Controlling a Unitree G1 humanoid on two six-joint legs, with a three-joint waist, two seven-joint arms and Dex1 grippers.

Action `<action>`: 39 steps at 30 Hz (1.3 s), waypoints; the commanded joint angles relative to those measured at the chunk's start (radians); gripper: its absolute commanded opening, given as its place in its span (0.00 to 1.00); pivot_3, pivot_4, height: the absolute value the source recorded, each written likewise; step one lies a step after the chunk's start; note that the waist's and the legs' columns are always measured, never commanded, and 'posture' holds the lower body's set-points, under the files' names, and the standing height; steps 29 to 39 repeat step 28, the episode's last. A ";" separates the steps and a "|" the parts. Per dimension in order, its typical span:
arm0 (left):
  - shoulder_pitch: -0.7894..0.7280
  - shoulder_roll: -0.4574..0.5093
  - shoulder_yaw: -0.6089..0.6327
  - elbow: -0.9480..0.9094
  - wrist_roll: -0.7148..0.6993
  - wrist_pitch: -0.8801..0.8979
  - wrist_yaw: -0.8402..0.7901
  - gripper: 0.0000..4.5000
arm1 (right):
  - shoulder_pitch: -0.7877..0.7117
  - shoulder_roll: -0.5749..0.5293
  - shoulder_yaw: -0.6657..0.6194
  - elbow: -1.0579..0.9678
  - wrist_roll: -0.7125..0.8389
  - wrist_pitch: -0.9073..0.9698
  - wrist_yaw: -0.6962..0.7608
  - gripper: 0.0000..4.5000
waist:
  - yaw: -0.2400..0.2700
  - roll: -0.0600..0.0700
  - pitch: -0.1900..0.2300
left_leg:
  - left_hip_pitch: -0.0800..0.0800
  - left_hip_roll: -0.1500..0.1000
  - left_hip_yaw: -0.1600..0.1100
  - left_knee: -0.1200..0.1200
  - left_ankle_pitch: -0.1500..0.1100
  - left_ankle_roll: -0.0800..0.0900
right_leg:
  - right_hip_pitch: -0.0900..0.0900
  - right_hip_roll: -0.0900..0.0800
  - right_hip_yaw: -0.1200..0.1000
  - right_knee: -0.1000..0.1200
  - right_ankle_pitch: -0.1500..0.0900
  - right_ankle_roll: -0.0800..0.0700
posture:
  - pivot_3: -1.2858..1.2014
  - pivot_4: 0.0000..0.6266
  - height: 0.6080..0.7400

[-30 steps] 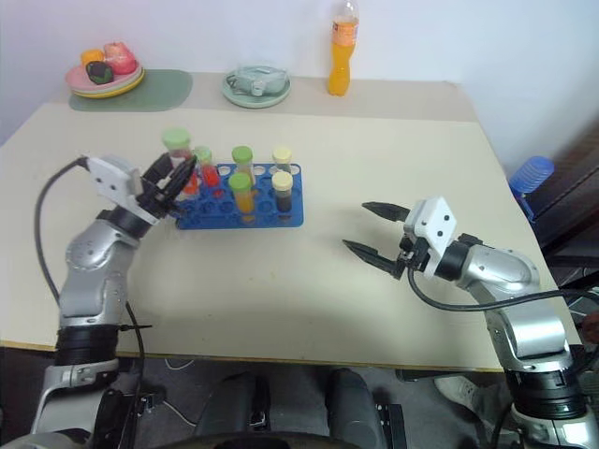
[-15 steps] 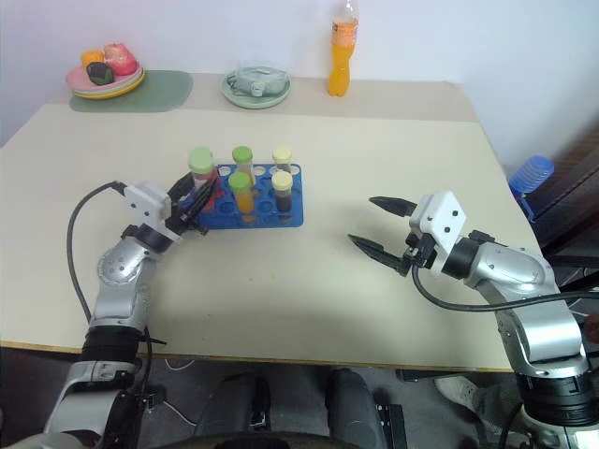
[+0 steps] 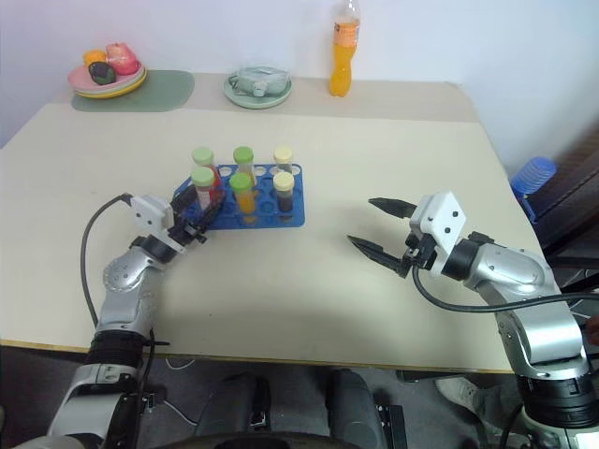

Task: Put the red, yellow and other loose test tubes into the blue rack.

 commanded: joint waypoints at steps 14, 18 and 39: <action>0.215 0.193 0.063 -0.418 -0.145 0.290 -0.092 0.99 | 0.064 0.085 -0.036 -0.078 0.052 0.054 -0.133 0.82 | -0.009 0.000 0.000 | 0.000 0.001 0.000 0.000 0.000 0.000 | -0.001 0.000 0.000 0.001 0.000 0.000 | 0.52 0.24 1.00; 0.271 0.292 0.143 -0.463 -0.252 0.404 -0.152 0.99 | 0.120 0.104 -0.049 -0.087 0.045 0.055 -0.174 0.82 | -0.009 0.001 0.000 | 0.000 0.001 0.000 0.000 0.000 0.000 | -0.001 0.000 0.000 0.001 0.000 -0.001 | 0.52 0.24 1.00; 0.323 0.385 0.217 -0.473 -0.291 0.483 -0.225 0.99 | 0.277 0.153 -0.079 -0.074 0.021 -0.021 -0.202 0.82 | -0.007 0.001 0.001 | 0.000 0.001 0.000 -0.001 0.000 0.000 | -0.001 0.000 0.000 0.001 -0.002 -0.003 | 0.52 0.24 1.00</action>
